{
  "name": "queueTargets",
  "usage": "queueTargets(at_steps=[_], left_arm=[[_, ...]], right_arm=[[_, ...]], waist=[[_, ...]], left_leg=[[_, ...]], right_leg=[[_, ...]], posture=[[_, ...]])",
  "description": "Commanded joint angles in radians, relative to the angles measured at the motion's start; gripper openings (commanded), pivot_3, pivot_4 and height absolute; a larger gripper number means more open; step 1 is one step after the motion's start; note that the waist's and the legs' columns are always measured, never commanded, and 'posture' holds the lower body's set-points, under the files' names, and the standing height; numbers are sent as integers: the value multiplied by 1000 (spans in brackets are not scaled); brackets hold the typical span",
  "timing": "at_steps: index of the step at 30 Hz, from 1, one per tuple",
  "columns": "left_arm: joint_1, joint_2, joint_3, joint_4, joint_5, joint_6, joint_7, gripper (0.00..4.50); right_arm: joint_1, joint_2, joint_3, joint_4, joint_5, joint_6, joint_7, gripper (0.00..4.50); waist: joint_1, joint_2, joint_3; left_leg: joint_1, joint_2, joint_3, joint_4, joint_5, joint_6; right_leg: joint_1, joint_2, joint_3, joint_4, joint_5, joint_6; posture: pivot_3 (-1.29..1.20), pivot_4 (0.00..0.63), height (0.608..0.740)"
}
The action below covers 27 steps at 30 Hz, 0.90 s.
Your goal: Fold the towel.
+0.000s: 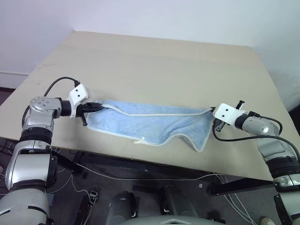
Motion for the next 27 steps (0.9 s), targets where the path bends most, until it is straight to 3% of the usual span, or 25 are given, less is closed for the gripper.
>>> queueTargets(at_steps=[1, 9, 14, 19, 23, 27], left_arm=[[-49, -6, 41, 15, -22, -10, 76, 0], [-266, -68, 111, 150, -27, 10, 434, 0], [-389, -45, 175, 187, -72, 31, 486, 0], [-386, 32, 216, 164, -128, 64, 302, 0], [-236, 89, 198, 88, -163, 121, 0, 0], [-74, 138, 183, -9, -178, 192, -149, 0]], right_arm=[[-20, -26, -54, -31, 21, -13, -17, 24], [-160, -95, -189, -49, 37, 31, -123, 24], [-198, -145, -270, -162, 113, 93, -80, 24], [7, -210, -423, -439, 324, 239, 118, 24], [250, -212, -552, -624, 471, 366, 244, 24], [468, -198, -650, -763, 581, 464, 349, 24]], waist=[[1, 0, 0], [2, 1, 1], [0, 1, 1], [1, 1, 0], [0, 2, -1], [0, 3, -1]], left_leg=[[0, 0, 0, 0, 0, 0], [-1, -1, 0, 1, 1, -2], [0, -1, 0, 0, 3, -5], [1, -1, 0, 0, 3, -5], [5, -1, 0, 0, 2, -6], [6, 0, -1, 0, -1, -1]], right_leg=[[0, 0, 0, 0, 0, 0], [-1, -1, 0, 1, 0, 1], [-1, 0, 0, 1, 0, 1], [1, 0, 0, 1, -1, 2], [5, 0, 0, 1, -2, 3], [5, 0, 0, 1, -2, 3]], posture=[[0, 150, 722], [0, 150, 722], [0, 150, 722], [0, 150, 722], [0, 150, 722], [0, 150, 722]])
